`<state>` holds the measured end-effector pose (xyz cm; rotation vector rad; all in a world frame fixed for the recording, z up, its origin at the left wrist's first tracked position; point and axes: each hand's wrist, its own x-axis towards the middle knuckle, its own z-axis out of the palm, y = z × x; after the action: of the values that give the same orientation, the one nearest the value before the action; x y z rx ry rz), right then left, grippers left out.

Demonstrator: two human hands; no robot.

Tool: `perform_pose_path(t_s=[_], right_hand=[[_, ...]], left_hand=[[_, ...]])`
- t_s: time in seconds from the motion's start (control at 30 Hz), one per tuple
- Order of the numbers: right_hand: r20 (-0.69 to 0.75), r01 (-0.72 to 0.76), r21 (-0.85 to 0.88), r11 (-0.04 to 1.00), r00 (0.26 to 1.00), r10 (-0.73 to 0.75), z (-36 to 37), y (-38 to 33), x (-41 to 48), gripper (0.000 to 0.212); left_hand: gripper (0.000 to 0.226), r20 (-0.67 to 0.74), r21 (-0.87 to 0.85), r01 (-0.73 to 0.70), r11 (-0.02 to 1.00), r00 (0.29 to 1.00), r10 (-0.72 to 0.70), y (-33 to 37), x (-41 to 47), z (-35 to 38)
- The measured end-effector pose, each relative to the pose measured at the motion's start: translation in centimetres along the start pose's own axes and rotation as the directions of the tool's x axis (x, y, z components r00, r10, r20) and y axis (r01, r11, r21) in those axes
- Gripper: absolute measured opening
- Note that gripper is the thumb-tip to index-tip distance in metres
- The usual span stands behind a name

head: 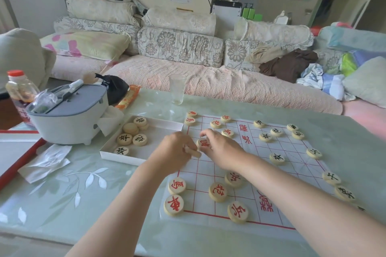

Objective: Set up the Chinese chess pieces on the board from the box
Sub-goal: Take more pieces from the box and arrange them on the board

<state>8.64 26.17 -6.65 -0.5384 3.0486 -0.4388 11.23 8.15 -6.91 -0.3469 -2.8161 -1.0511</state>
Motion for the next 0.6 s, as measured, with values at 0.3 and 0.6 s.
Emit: perform_pose_path(t_s=[0.3,0.6], right_hand=[[0.135,0.012,-0.106,0.994,0.991,0.002,-0.4,3.8,-3.4,0.046],[0.142,0.055,-0.122,0.991,0.989,-0.037,0.1,4.1,-2.1,0.044]], left_hand=[[0.041,0.204,0.132,-0.052,0.990,0.979,0.024,1.0,1.1,3.6],[0.051,0.361,0.182,-0.051,0.982,0.932,-0.018,0.9,1.1,3.5]])
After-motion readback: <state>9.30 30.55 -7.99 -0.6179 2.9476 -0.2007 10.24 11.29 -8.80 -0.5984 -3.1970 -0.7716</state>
